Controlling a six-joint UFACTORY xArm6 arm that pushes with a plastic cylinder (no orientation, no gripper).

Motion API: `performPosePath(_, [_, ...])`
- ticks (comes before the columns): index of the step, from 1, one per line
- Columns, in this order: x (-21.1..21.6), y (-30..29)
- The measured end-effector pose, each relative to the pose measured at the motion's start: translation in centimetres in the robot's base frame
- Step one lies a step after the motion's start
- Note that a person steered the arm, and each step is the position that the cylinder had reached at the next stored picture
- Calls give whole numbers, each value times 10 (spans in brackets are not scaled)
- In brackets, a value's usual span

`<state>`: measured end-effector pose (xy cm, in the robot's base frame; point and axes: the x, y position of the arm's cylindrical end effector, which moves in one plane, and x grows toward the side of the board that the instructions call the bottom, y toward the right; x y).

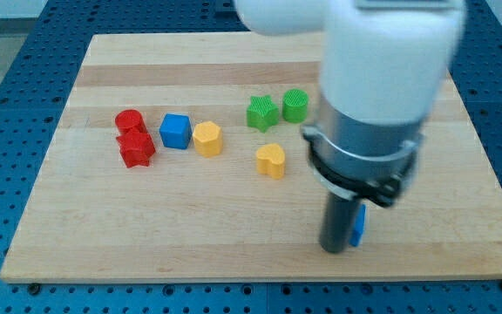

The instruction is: Push the triangle slightly to the bottom right of the board

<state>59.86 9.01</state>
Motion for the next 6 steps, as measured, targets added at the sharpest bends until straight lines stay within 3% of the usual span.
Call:
performPosePath(1, [8, 31])
performPosePath(3, [-16, -48])
performPosePath(4, [-28, -14])
performPosePath(6, [-14, 81])
